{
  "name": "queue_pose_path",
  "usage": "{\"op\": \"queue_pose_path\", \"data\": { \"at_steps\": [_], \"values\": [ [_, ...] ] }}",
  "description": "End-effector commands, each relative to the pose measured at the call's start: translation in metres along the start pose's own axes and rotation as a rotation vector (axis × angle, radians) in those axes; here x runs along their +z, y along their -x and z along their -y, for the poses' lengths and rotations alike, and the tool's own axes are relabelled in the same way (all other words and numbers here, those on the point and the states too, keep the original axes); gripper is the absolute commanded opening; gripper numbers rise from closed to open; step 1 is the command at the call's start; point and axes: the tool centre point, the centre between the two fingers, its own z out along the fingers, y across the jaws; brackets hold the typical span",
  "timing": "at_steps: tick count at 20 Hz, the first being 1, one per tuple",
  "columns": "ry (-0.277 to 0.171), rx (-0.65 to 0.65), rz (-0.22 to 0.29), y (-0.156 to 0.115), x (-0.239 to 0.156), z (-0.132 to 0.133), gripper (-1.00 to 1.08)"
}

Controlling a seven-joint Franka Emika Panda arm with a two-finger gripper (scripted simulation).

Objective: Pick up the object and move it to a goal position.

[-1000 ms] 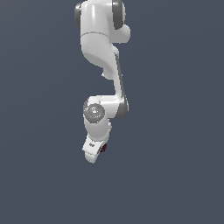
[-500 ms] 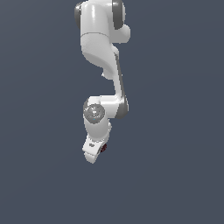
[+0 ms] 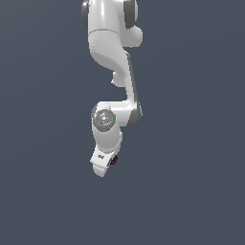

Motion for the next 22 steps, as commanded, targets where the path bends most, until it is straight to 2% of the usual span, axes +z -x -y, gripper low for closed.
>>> {"op": "queue_pose_path", "data": {
  "at_steps": [1,7,22],
  "values": [
    [0.002,0.0,0.0,-0.003,-0.014,0.001,-1.0],
    [0.002,-0.001,0.0,-0.014,-0.064,0.009,-1.0],
    [0.002,-0.002,-0.001,-0.05,-0.232,0.032,-1.0]
  ]
}}
